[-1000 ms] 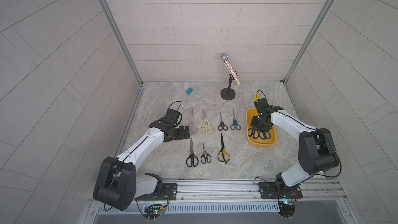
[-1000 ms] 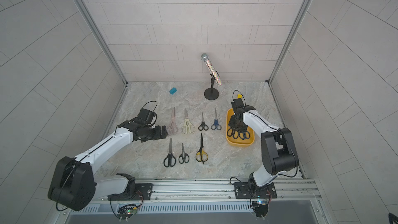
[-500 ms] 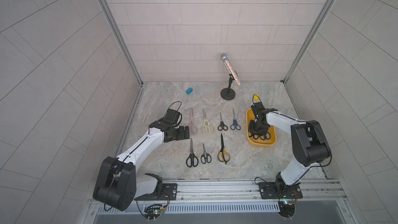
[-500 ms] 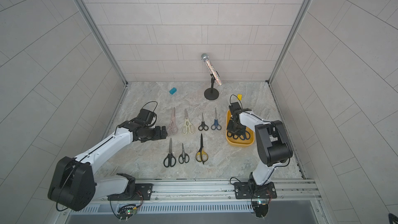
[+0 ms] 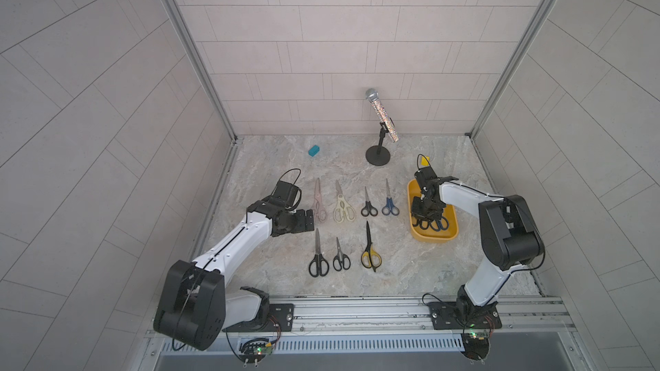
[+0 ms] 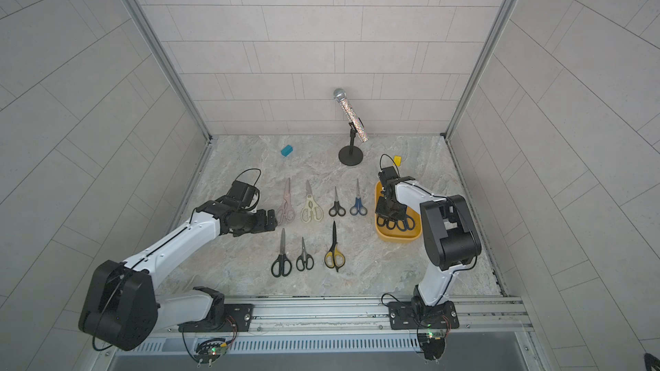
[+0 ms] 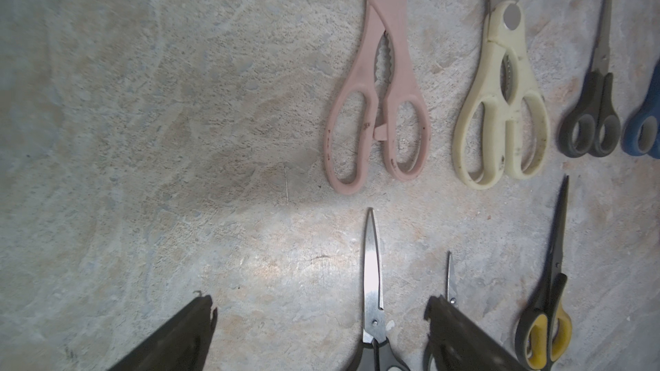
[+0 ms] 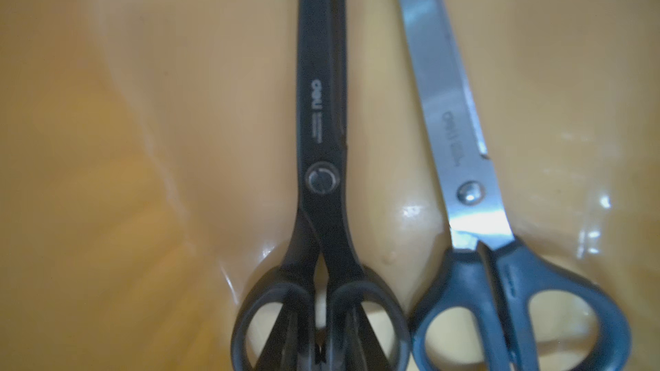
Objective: Take the scissors out of the storage box
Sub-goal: Pick up the scissors from the storage box, then place the scissors at the center of the board.
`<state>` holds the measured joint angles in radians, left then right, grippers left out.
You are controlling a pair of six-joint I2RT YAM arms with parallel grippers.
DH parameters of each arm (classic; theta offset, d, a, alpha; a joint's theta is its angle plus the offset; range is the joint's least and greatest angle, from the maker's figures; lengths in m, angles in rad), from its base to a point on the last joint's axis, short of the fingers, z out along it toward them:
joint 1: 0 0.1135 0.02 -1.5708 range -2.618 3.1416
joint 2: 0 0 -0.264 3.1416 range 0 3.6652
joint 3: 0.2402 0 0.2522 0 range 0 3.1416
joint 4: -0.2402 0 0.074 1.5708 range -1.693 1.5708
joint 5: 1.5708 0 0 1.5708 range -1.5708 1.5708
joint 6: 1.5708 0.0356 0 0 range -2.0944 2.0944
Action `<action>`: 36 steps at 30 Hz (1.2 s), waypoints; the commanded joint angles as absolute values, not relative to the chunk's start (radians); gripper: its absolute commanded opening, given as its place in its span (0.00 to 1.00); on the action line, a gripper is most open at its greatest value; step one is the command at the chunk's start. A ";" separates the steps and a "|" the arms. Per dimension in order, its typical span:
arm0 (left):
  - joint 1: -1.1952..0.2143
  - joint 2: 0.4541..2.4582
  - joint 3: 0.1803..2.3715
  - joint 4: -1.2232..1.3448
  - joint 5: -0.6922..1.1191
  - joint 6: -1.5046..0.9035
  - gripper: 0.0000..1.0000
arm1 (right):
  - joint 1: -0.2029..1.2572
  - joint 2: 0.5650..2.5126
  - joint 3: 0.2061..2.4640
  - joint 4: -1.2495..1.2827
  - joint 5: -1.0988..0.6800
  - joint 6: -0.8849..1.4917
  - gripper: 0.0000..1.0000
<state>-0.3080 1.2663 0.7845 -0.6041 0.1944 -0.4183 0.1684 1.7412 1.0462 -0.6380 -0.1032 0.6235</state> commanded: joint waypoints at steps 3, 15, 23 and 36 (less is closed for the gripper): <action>-0.302 1.244 0.767 -0.611 0.178 -0.419 1.00 | 0.170 1.741 1.032 -0.633 -0.117 0.591 0.11; -0.295 1.262 0.761 -0.547 0.208 -0.452 1.00 | 0.164 1.551 1.066 -0.801 -0.085 0.531 0.05; -0.296 1.269 0.777 -0.566 0.215 -0.439 1.00 | 0.164 1.482 1.030 -0.816 -0.095 0.543 0.04; -0.235 1.290 0.751 -0.469 0.282 -0.532 1.00 | 0.351 1.251 1.047 -0.989 -0.156 0.564 0.02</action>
